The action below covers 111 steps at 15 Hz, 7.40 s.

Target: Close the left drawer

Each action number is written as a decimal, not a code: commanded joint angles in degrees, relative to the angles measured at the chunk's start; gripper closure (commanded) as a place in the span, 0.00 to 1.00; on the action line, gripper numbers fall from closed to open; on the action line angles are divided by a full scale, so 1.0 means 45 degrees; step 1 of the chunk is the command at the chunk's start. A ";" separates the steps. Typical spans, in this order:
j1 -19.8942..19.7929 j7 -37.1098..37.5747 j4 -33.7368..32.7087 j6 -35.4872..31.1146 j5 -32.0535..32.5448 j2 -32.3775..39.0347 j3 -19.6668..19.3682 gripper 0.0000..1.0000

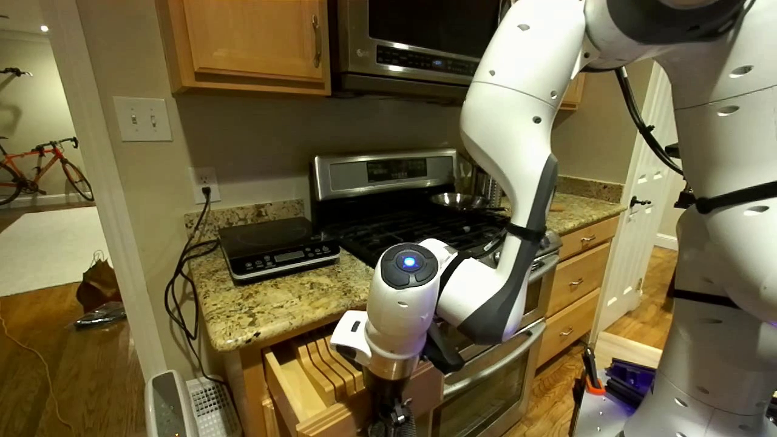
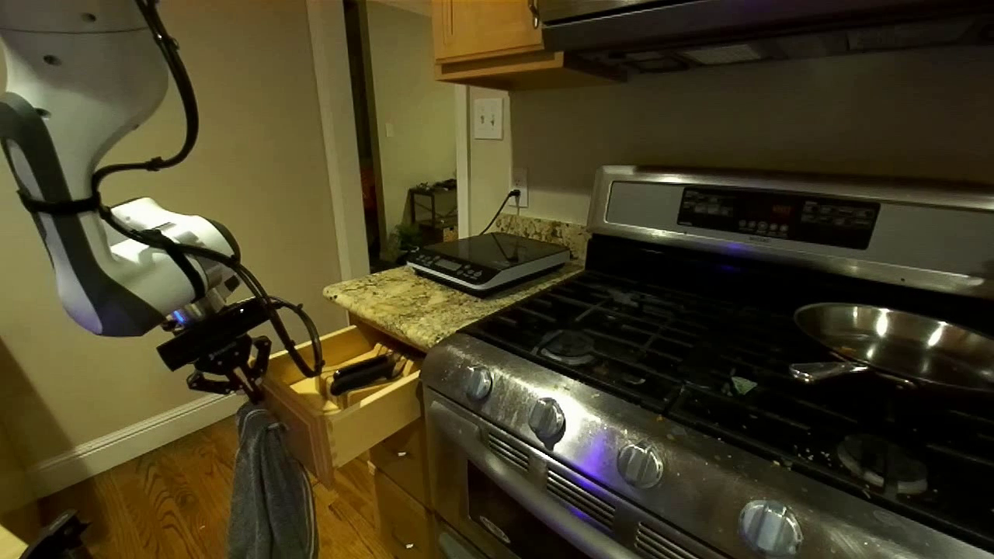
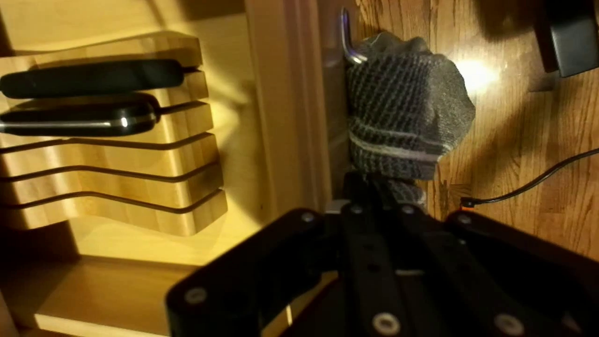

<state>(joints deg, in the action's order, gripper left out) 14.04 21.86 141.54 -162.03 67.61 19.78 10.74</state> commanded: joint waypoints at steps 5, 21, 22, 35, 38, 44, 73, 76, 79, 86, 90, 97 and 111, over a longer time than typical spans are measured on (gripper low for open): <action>0.0034 -0.0211 -0.1914 0.0157 0.1279 0.0951 -0.0861 0.93; -0.0141 -0.1599 -0.6146 0.0361 0.1244 0.3248 -0.2457 0.93; -0.0139 -0.1598 -0.6146 0.0362 0.1220 0.3241 -0.2445 0.93; -0.0105 -0.1716 -0.3776 0.0089 0.0881 0.1368 -0.1309 0.66; -0.0348 -0.2104 -0.3285 0.0070 0.0254 0.1139 -0.0953 0.81; -0.0692 -0.3763 -0.2386 0.0634 -0.3429 0.0609 -0.0187 0.99; 0.1130 -0.0701 -0.5277 0.0621 -0.6134 0.2952 -0.3606 0.92; 0.1718 0.0202 -0.5468 0.0059 -0.5714 0.3055 -0.4385 0.96; 0.2256 0.1502 -0.5618 -0.0379 -0.4916 0.3275 -0.5022 0.94; 0.3398 0.3920 -0.6191 -0.0744 -0.3172 0.3798 -0.6355 0.94; 0.3776 0.4673 -0.6419 -0.0778 -0.2632 0.4008 -0.6745 0.93; 0.4031 0.4762 -0.5729 -0.0531 -0.2603 0.3403 -0.6494 0.68; 0.0929 -0.3152 -0.3430 0.1954 -0.9371 0.0872 -0.1367 0.00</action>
<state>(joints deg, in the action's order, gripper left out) 20.21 13.99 122.36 -157.53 30.88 28.32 1.59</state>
